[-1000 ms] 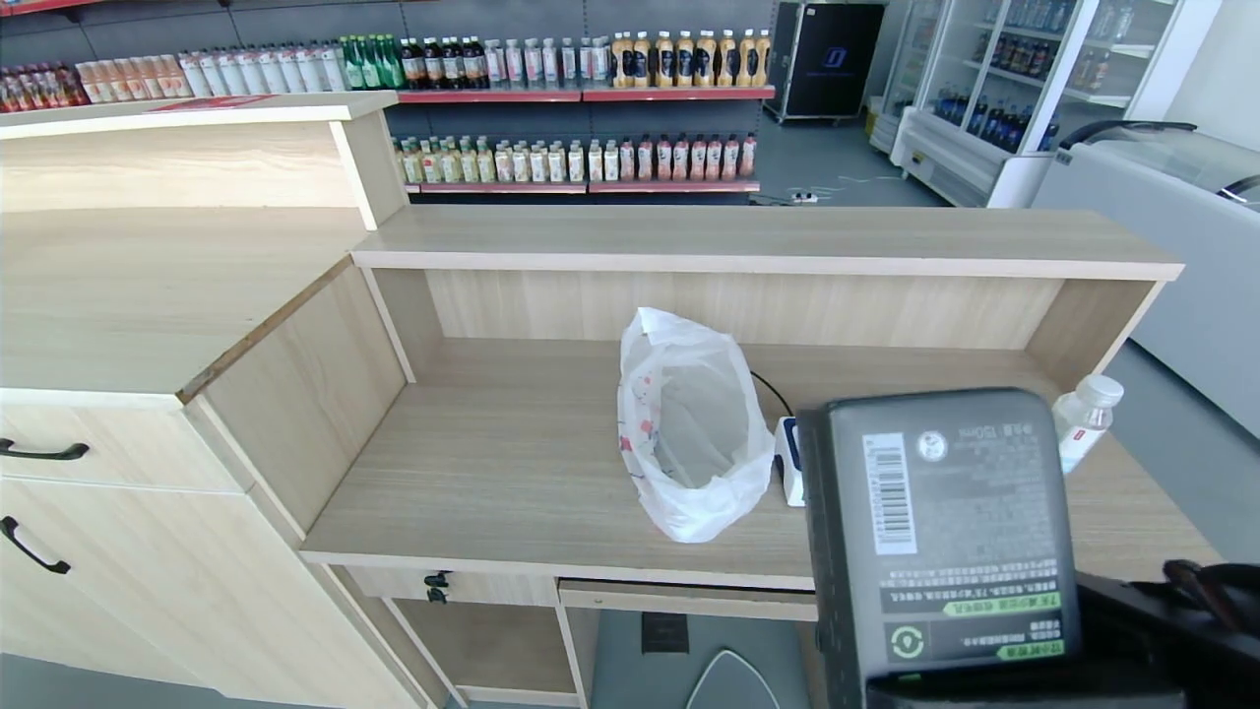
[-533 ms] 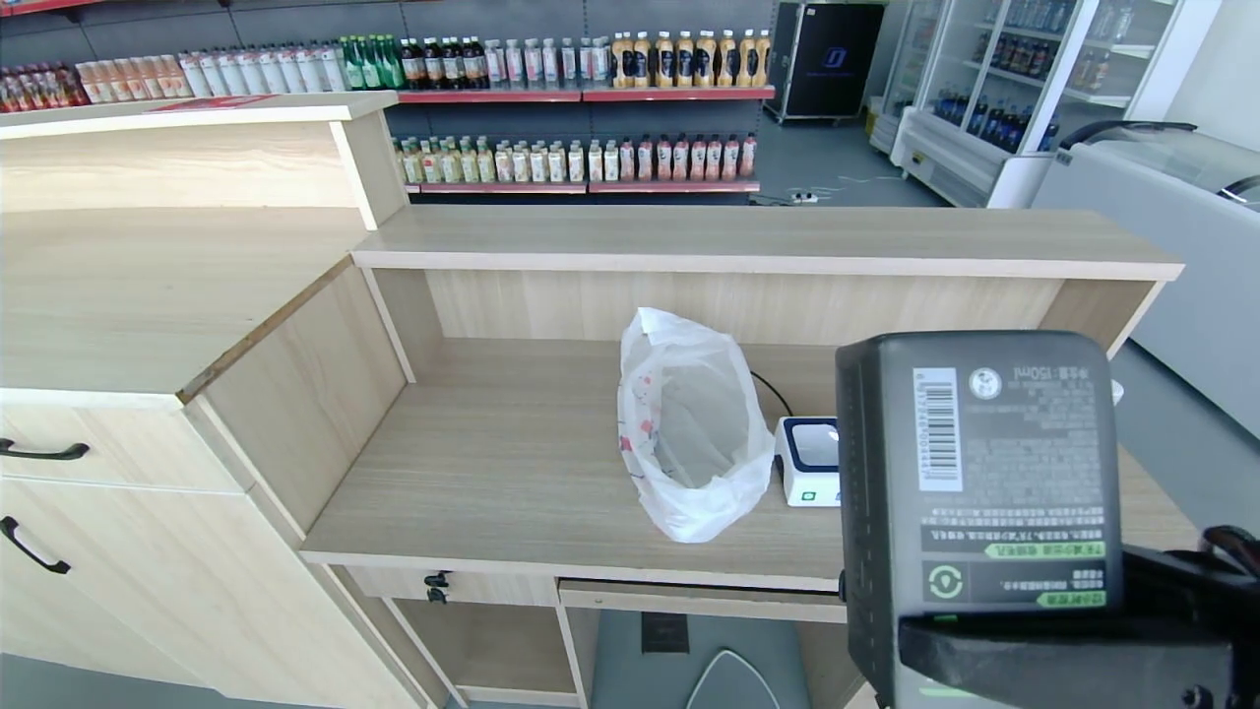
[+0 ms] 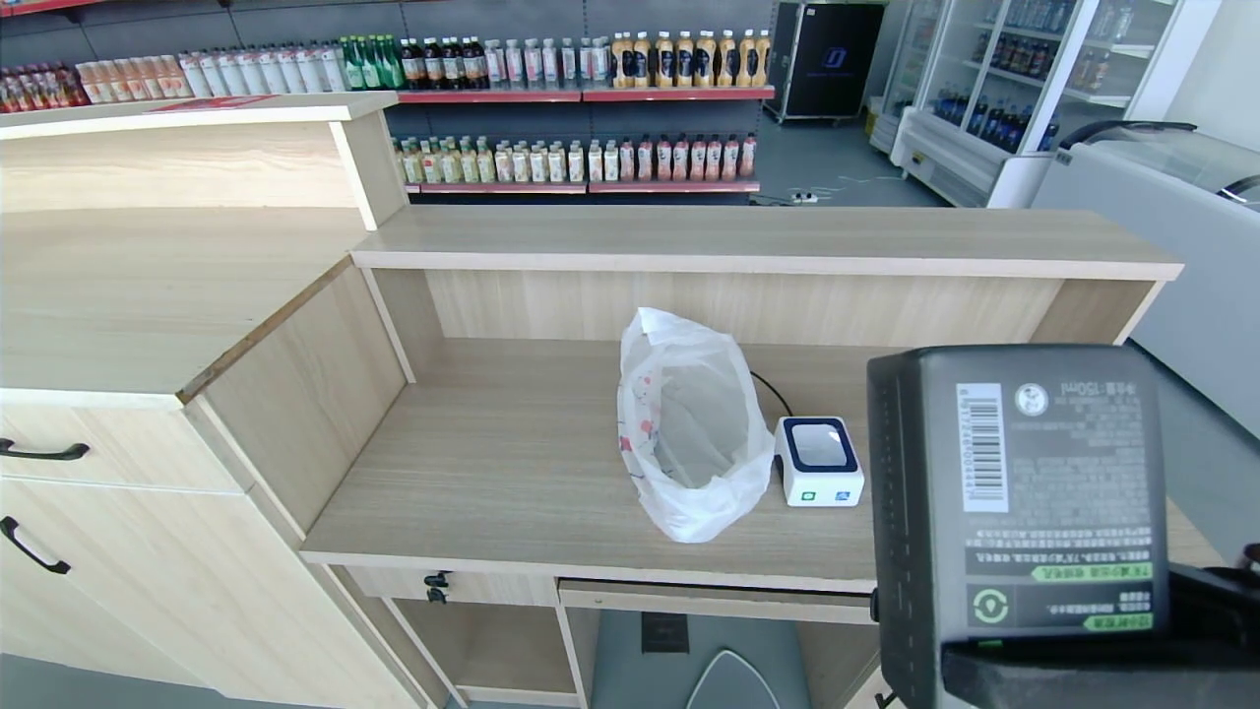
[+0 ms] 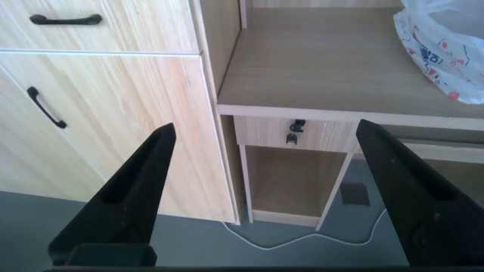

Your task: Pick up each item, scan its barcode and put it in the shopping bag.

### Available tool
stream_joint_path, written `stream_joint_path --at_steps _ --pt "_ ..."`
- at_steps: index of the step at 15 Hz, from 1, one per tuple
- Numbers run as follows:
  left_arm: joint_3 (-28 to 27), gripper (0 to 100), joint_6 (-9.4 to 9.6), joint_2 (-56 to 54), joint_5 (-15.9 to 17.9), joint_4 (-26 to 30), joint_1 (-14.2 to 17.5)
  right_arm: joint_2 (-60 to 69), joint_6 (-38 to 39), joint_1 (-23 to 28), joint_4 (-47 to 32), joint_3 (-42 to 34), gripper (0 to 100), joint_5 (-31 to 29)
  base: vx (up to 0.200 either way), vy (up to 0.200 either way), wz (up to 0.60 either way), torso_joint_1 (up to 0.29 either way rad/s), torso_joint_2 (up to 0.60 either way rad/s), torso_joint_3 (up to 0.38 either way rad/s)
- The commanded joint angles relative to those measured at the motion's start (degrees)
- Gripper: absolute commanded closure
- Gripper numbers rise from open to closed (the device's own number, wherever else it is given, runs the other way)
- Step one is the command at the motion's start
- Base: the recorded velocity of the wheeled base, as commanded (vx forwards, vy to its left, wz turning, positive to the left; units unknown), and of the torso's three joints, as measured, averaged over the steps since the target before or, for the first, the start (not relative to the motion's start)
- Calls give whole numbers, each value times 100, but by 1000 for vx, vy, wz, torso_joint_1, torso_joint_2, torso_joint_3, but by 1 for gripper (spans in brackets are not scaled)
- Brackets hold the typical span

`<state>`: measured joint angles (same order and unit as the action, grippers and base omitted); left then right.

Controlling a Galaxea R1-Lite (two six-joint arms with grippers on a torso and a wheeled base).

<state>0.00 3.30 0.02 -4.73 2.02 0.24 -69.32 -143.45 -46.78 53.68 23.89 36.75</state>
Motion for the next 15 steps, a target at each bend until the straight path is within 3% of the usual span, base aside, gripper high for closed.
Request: stream_joint_path --at_steps 1,14,15 --pt "0 0 4 -2 -2 0 2 15 1 19 3 1 100 -10 0 0 0 0 0 0" --pt "0 0 -5 -2 -2 0 2 111 10 90 -50 -16 100 -19 0 0 0 0 0 0" --pt "0 0 4 -2 -2 0 2 76 440 397 -50 142 100 -72 0 0 0 0 0 0"
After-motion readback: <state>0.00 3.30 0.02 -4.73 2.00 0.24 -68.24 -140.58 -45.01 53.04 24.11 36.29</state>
